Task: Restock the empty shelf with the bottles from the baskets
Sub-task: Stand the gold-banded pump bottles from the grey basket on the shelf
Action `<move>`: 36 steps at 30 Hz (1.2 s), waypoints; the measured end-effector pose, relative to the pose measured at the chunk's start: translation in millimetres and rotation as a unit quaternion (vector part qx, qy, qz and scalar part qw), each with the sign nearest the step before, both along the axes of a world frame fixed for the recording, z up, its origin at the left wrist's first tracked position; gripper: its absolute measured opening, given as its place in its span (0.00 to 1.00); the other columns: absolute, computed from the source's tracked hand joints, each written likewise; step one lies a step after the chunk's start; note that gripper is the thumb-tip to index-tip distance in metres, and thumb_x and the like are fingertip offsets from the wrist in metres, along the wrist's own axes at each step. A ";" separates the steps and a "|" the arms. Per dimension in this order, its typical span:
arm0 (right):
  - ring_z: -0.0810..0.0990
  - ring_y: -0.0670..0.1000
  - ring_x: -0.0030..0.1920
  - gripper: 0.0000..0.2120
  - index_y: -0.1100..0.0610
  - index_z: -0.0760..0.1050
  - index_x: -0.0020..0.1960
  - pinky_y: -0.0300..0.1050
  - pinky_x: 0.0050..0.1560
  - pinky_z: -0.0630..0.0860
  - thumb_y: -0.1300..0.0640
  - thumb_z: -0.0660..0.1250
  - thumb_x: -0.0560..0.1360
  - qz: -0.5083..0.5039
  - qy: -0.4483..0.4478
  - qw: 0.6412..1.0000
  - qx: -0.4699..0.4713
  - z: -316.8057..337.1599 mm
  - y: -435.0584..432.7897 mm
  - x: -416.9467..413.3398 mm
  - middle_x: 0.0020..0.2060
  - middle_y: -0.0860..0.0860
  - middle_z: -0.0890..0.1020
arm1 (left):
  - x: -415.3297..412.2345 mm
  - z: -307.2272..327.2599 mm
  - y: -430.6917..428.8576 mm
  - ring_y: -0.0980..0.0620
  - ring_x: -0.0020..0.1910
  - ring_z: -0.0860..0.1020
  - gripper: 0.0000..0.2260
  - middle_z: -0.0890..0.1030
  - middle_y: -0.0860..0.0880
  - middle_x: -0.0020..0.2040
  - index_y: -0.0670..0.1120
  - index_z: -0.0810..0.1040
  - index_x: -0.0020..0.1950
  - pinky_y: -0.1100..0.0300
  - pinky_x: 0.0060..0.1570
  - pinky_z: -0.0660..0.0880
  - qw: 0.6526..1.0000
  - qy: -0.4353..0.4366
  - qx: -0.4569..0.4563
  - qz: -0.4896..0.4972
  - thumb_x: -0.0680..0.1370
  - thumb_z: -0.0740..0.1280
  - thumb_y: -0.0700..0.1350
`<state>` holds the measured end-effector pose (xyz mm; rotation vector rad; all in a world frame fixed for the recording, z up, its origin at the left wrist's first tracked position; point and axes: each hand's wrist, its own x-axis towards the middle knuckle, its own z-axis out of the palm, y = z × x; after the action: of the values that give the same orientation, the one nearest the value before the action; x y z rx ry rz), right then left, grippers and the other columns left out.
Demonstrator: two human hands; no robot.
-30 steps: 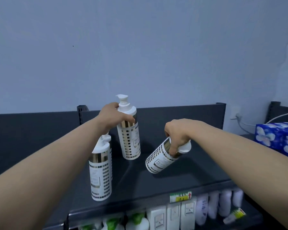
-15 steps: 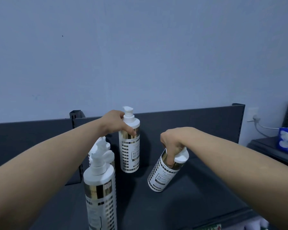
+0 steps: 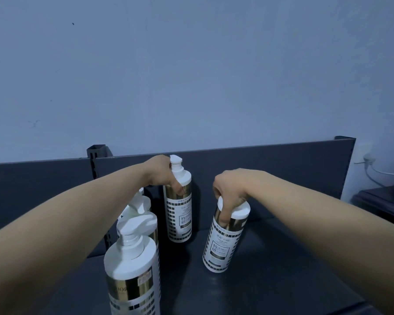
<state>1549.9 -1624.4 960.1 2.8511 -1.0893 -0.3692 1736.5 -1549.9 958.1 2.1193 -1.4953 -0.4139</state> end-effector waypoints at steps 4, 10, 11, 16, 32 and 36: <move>0.81 0.50 0.41 0.30 0.52 0.77 0.47 0.46 0.40 0.80 0.37 0.80 0.53 0.003 -0.065 0.998 0.020 0.9 -8.1 -3.1 0.42 0.46 0.81 | 6.8 -6.4 -8.4 0.52 0.44 0.79 0.19 0.83 0.51 0.45 0.47 0.80 0.46 0.60 0.40 0.73 0.999 -0.034 0.026 -0.006 0.59 0.81 0.45; 0.76 0.49 0.42 0.24 0.50 0.71 0.43 0.44 0.37 0.73 0.42 0.80 0.58 0.021 -0.140 0.990 0.027 -2.6 -19.5 -8.7 0.41 0.45 0.77 | 8.1 -11.0 -17.6 0.49 0.50 0.79 0.19 0.82 0.50 0.49 0.48 0.79 0.47 0.58 0.50 0.75 0.995 -0.066 0.070 -0.029 0.60 0.82 0.44; 0.76 0.49 0.42 0.24 0.50 0.71 0.43 0.45 0.39 0.73 0.42 0.80 0.58 0.020 -0.152 0.988 0.036 -4.6 -21.7 -9.5 0.41 0.45 0.76 | 9.5 -11.6 -18.9 0.48 0.50 0.79 0.19 0.83 0.50 0.49 0.47 0.79 0.47 0.58 0.51 0.75 0.995 -0.063 0.074 -0.032 0.60 0.82 0.44; 0.76 0.47 0.43 0.25 0.50 0.69 0.44 0.44 0.41 0.73 0.44 0.80 0.58 -0.003 -0.202 0.975 0.093 -16.3 -27.7 -10.0 0.44 0.44 0.76 | 15.2 -16.2 -25.5 0.48 0.52 0.79 0.21 0.83 0.49 0.51 0.45 0.80 0.51 0.58 0.50 0.73 0.995 -0.032 0.089 -0.033 0.61 0.81 0.42; 0.77 0.50 0.41 0.25 0.56 0.73 0.47 0.46 0.42 0.74 0.53 0.82 0.57 0.020 -0.302 0.940 0.161 -31.5 -21.3 4.8 0.44 0.49 0.79 | 29.4 -15.0 -32.4 0.43 0.54 0.81 0.38 0.79 0.45 0.60 0.42 0.79 0.57 0.49 0.54 0.80 0.988 0.011 0.153 0.028 0.51 0.83 0.53; 0.78 0.50 0.42 0.25 0.57 0.75 0.50 0.47 0.45 0.76 0.55 0.82 0.58 0.027 -0.292 0.941 0.170 -29.2 -16.5 15.1 0.47 0.51 0.81 | 32.9 -13.2 -29.4 0.43 0.58 0.80 0.39 0.73 0.43 0.69 0.41 0.74 0.64 0.48 0.60 0.77 0.979 0.021 0.200 0.025 0.59 0.82 0.53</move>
<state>1565.0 -1641.0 930.9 3.4064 -1.0972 0.3620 1769.4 -1579.3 944.9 2.4288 -1.4236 -0.7921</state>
